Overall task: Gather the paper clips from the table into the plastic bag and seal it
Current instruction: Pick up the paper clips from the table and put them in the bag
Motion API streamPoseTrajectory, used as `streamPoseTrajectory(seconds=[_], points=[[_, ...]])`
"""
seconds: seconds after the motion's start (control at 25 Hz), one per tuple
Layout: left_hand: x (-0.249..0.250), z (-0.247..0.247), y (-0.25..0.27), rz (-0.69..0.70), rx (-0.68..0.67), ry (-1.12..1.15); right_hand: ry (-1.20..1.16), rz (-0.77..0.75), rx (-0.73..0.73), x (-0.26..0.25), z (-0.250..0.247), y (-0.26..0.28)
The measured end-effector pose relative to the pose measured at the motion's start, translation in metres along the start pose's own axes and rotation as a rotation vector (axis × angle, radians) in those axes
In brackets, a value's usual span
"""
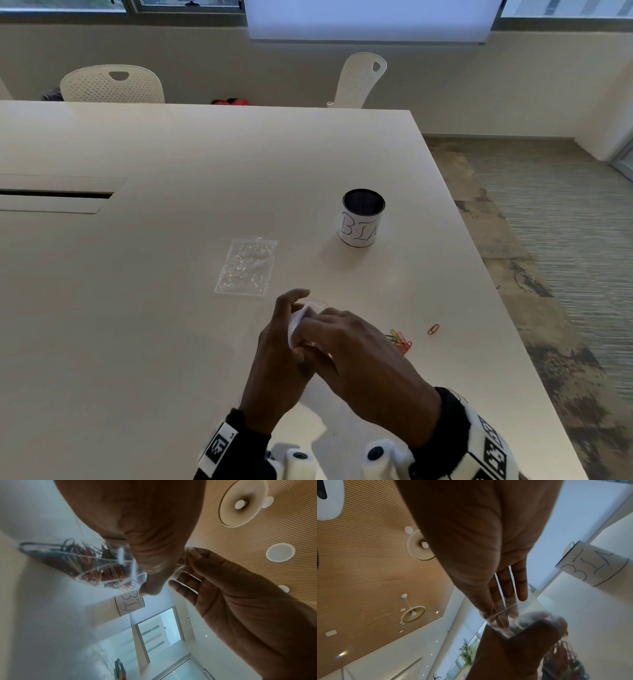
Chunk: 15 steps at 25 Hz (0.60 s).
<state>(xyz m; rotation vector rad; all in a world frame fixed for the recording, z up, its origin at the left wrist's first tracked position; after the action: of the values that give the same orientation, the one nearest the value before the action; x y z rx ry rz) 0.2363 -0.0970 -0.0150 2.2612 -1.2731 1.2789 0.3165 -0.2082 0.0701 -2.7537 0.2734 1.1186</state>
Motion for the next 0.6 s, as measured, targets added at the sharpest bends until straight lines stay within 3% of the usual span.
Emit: streamPoseTrajectory(seconds=[0.08, 0.16, 0.24, 0.4, 0.48, 0.6], points=[[0.002, 0.002, 0.000, -0.025, 0.037, 0.020, -0.043, 0.014, 0.046, 0.009, -0.011, 0.006], [0.001, 0.003, -0.001, -0.024, 0.071, 0.027, -0.096, 0.066, 0.211, 0.034, -0.030, 0.016], [-0.002, 0.004, 0.000, -0.031, 0.087, 0.028, -0.067, 0.217, 0.363, 0.079, -0.050, 0.032], [-0.005, 0.006, -0.001, -0.036, 0.107, 0.040, 0.222, 0.661, 0.253, 0.161, -0.061, 0.065], [-0.004, 0.008, -0.001, -0.029, 0.108, 0.038, 0.236, 0.658, 0.216, 0.170, -0.051, 0.068], [-0.004, 0.010, -0.002, -0.007, 0.099, 0.017, 0.158, 0.537, 0.139, 0.154, -0.036, 0.062]])
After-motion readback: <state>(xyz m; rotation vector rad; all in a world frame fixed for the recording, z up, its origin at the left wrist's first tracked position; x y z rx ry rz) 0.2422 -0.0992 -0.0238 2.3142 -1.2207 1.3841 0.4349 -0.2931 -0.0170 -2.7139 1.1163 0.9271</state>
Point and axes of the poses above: each hand's wrist, its own y-axis away from the middle knuckle, its own z-axis out of the palm, x = y × z, the point moved 2 cm from there along -y, towards the middle knuckle, and after that the axes turned 10 degrees about -y, right-handed, at the moved point
